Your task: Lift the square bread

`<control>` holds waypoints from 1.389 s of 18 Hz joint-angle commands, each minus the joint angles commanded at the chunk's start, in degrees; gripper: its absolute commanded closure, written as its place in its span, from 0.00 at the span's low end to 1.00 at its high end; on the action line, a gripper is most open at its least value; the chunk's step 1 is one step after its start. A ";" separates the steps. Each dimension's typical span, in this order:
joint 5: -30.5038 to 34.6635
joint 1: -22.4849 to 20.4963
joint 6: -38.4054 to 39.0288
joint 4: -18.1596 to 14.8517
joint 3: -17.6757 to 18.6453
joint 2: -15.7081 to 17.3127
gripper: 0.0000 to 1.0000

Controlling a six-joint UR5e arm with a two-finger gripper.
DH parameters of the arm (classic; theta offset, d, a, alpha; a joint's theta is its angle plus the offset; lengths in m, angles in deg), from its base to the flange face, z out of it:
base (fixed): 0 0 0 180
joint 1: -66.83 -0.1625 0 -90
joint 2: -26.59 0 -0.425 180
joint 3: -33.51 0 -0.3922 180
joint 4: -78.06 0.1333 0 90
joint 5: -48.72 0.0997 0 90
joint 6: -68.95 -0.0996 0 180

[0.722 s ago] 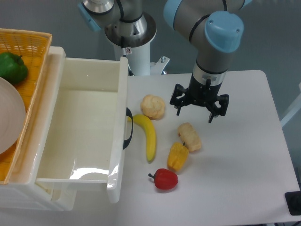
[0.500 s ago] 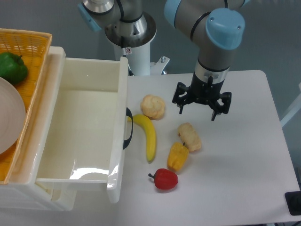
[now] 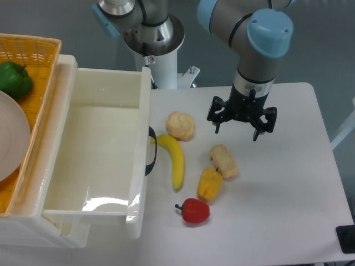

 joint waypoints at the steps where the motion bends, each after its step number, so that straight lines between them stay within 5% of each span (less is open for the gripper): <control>1: 0.00 -0.09 0.00 0.53 0.26 -0.09 0.00; 6: 0.35 0.00 0.09 3.34 2.98 -1.14 0.00; 25: 3.60 -1.40 11.95 4.57 7.47 -7.56 0.00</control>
